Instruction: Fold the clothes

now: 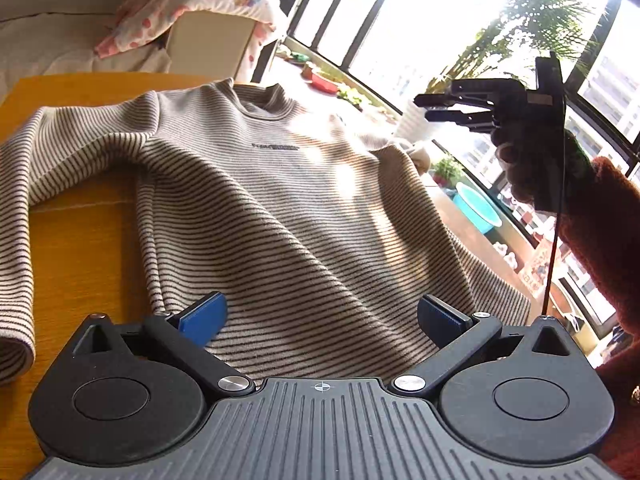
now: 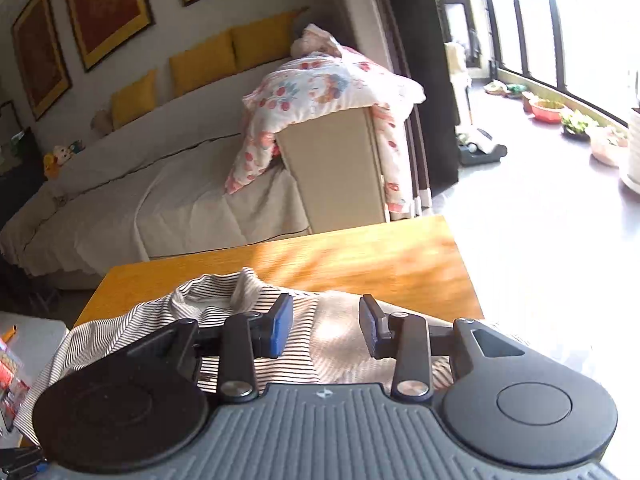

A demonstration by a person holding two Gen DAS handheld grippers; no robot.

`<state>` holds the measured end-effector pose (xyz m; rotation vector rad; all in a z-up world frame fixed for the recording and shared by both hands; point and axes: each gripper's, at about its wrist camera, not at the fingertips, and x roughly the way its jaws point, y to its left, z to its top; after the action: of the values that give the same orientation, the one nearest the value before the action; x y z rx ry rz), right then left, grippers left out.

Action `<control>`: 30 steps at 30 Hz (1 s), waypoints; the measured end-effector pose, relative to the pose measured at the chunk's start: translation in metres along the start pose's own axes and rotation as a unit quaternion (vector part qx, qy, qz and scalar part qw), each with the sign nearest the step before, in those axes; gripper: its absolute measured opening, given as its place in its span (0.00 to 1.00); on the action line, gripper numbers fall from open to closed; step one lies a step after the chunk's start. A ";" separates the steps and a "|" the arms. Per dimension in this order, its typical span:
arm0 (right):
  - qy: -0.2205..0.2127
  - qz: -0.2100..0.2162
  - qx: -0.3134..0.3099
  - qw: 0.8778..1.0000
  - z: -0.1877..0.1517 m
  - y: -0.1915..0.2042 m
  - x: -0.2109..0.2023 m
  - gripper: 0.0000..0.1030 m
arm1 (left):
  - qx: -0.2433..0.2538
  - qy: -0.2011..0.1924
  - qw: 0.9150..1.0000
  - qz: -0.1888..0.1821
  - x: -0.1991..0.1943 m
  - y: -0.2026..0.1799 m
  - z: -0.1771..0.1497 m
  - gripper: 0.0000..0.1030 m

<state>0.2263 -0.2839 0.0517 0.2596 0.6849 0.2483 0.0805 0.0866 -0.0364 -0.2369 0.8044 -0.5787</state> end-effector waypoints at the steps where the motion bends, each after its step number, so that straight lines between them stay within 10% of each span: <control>1: 0.003 -0.009 0.047 0.999 0.000 -0.026 -0.007 0.35 | -0.007 0.000 1.000 0.001 0.000 0.000 0.000 1.00; 10: 0.017 0.039 0.419 0.907 -0.061 -0.172 0.017 0.45 | -0.110 -0.005 0.994 0.019 0.006 0.004 0.019 1.00; 17: -0.010 0.129 0.574 0.808 -0.097 -0.203 0.073 0.49 | -0.156 -0.171 0.973 0.012 -0.017 -0.009 0.042 1.00; 24: -0.092 0.154 0.454 0.873 -0.054 -0.179 0.059 0.22 | -0.177 -0.288 0.940 0.039 -0.052 -0.007 0.049 1.00; 27: -0.135 0.150 0.235 0.951 -0.007 -0.111 0.011 0.21 | -0.168 -0.288 0.941 0.051 -0.056 -0.002 0.050 1.00; 30: -0.111 0.150 0.007 0.982 0.016 -0.016 -0.016 0.22 | -0.190 -0.277 0.941 0.043 -0.054 0.007 0.046 1.00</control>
<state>0.2271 -0.3066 0.0675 0.3984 0.4248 0.4959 0.0876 0.1221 0.0251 -0.6842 0.3663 -0.2434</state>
